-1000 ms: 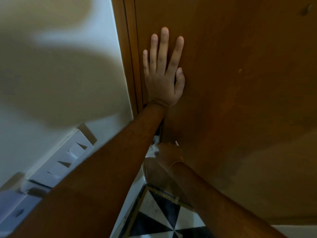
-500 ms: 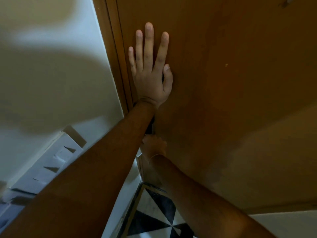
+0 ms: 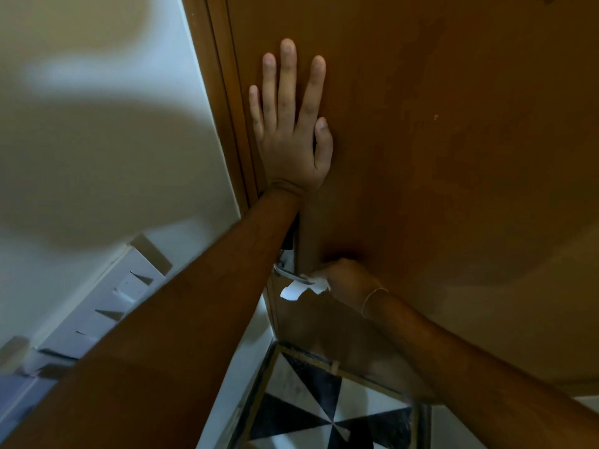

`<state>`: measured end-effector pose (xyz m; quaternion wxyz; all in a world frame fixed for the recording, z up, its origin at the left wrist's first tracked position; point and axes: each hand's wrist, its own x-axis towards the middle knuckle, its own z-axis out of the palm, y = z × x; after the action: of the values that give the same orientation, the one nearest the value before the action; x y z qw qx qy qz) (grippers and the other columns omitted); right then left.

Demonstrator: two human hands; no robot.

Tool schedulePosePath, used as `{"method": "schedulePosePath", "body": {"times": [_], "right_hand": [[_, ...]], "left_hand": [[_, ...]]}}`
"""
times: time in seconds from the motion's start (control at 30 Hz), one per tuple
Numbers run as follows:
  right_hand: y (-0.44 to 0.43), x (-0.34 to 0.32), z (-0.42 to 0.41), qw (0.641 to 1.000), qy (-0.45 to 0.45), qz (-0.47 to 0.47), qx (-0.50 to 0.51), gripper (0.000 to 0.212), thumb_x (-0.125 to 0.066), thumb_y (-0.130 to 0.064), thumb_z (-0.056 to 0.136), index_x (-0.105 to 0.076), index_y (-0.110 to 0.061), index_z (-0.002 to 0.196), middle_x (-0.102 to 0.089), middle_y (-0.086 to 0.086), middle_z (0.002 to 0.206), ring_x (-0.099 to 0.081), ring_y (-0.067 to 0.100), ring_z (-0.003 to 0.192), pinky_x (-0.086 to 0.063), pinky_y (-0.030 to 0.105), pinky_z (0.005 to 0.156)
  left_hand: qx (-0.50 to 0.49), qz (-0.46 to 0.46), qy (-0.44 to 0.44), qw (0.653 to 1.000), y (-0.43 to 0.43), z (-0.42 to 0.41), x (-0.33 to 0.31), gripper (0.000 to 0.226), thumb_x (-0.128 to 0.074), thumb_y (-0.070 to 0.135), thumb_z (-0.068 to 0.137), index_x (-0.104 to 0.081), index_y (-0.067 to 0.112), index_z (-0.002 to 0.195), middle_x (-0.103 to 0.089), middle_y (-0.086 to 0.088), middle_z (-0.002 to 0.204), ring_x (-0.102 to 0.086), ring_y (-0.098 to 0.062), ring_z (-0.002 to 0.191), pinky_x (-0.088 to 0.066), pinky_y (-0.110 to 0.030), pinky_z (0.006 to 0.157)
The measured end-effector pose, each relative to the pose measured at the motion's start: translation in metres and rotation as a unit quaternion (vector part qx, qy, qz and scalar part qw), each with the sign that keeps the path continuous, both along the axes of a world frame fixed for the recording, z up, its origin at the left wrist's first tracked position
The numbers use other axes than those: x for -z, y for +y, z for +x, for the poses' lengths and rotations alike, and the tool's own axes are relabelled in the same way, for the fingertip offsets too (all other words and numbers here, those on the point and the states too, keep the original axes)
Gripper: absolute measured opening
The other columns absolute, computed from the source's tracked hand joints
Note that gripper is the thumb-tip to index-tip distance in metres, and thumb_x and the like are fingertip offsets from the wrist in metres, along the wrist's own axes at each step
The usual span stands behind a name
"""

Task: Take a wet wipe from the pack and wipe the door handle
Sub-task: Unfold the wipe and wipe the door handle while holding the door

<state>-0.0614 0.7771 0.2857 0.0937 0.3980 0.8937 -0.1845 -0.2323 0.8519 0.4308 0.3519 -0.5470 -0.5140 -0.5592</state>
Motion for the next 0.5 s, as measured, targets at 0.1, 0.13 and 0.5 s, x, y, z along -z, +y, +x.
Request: {"method": "schedulePosePath", "body": {"times": [0.1,0.13,0.5], "right_hand": [[-0.004,-0.002,0.011,0.992,0.107,0.013,0.064,0.035,-0.060,-0.010,0.104,-0.071,-0.016,0.136,-0.071,0.012,0.138,-0.066,0.031,0.129,-0.050,0.041,0.112],[-0.010,-0.001,0.014,0.981,0.167,0.014,0.094,0.032,-0.062,-0.006,0.102,-0.075,-0.012,0.130,-0.072,0.012,0.135,-0.067,0.030,0.126,-0.051,0.040,0.111],[-0.060,-0.004,0.010,0.749,0.469,-0.220,0.414,0.025,-0.050,-0.005,0.105,-0.073,-0.005,0.097,-0.075,0.011,0.100,-0.069,0.023,0.095,-0.056,0.028,0.082]], "left_hand": [[-0.002,-0.002,-0.002,1.000,0.000,0.000,0.000,0.060,-0.026,0.043,0.115,-0.032,0.021,0.170,-0.032,-0.021,0.176,0.003,-0.015,0.176,-0.006,-0.054,0.143],[-0.003,-0.003,-0.002,1.000,-0.001,0.001,-0.001,0.060,-0.025,0.043,0.115,-0.032,0.021,0.170,-0.032,-0.021,0.176,0.003,-0.015,0.176,-0.006,-0.054,0.143],[-0.006,-0.082,0.004,0.997,-0.031,0.004,-0.013,0.058,-0.036,0.033,0.113,-0.033,0.016,0.169,-0.037,-0.027,0.177,-0.011,-0.028,0.172,-0.013,-0.060,0.142]]}}
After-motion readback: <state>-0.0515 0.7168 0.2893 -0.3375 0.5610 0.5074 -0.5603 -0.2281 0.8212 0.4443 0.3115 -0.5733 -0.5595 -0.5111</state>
